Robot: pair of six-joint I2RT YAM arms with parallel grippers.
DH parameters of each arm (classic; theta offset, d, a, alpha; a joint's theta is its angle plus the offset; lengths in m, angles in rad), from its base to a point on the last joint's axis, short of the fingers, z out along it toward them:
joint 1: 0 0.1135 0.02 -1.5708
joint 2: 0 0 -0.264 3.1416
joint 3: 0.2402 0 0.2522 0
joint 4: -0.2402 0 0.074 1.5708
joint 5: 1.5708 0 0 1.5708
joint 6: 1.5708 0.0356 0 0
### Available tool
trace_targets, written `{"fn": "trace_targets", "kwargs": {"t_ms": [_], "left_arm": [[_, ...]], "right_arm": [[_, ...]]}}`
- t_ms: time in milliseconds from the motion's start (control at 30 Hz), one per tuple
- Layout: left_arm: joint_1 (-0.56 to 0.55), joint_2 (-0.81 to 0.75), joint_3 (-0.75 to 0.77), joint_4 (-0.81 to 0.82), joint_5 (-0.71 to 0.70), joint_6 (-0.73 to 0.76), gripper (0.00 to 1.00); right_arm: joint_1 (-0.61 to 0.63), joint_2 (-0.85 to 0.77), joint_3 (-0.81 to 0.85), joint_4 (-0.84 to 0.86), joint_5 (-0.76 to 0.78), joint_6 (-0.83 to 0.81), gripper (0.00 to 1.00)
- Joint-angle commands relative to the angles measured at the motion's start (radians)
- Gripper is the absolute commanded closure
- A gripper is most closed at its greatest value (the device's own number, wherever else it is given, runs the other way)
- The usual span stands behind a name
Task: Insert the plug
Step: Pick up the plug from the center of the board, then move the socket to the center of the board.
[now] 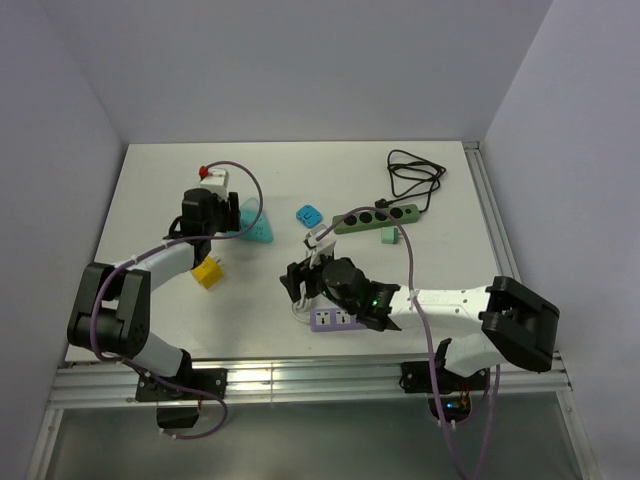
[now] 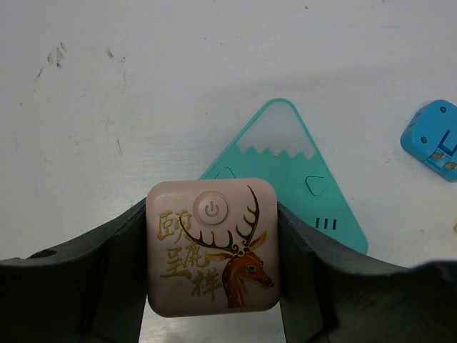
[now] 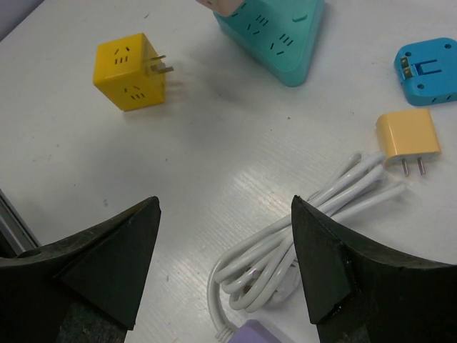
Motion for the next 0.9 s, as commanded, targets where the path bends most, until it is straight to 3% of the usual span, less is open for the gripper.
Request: {"fn": "trace_targets", "kwargs": {"t_ms": [0,200,867], "left_arm": [[-0.001,-0.016,0.011,0.032,-0.008,0.018,1.00],[-0.001,0.023,0.044,-0.008,-0.064,0.018,1.00],[-0.005,0.050,0.044,0.040,0.040,0.055,1.00]], "right_arm": [[-0.009,0.007,0.051,0.012,-0.018,0.011,0.20],[-0.014,0.012,0.053,0.012,-0.027,0.018,0.20],[-0.030,0.055,0.076,0.010,-0.044,0.024,0.20]]}}
